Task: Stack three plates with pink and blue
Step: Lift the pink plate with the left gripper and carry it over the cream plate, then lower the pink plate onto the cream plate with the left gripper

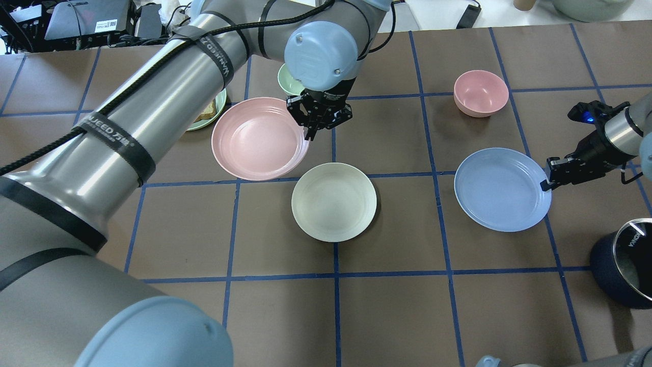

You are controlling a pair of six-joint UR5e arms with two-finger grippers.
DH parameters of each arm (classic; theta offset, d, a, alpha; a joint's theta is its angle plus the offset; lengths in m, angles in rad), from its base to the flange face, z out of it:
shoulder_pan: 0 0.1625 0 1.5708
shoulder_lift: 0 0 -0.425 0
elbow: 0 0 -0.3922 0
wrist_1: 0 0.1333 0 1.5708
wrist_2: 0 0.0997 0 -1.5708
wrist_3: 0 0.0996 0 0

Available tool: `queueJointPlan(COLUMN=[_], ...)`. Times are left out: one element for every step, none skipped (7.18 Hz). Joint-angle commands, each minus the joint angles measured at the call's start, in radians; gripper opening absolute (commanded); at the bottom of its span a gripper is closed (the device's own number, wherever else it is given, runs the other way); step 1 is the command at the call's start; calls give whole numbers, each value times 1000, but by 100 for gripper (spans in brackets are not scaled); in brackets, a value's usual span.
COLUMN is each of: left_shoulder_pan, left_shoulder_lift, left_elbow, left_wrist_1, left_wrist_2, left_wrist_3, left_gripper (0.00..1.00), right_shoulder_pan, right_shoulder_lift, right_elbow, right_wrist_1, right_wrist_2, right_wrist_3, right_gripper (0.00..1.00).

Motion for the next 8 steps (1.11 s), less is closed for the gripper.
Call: queueJointPlan(left_shoulder_pan=[-78,-99,-111,-113,-121,-127,-131,-133], left_shoulder_lift=[-89,-124,-155,-184,-218,-250,-269,-276], left_elbow=[101,138,166,187,227,243,241,226], left_wrist_1=[-36,-39,-75,-68,-73,-74,-77,-88], left_wrist_2=[-11,-18,-8,-21,-29,-53,-57,-60], left_wrist_3=[-104,-164,-177,-199,-242,-258,-258,-260], left_gripper=[0,0,0,0,0,0,0,0], right_shoulder_pan=[4,4,4,6,6,6,6,6], right_shoulder_lift=[0,0,-1,-1,-1,0,-1,-1], right_elbow=[-36,-40,-40,-45,-57,-56,-59,-59], right_wrist_1=[23,27,34,34,35,44,46,44], right_wrist_2=[0,0,-2,-24,-26,-28,-29,-46], right_wrist_3=[0,0,0,2,2,6,6,6], right_gripper=[0,0,0,0,0,0,0,0])
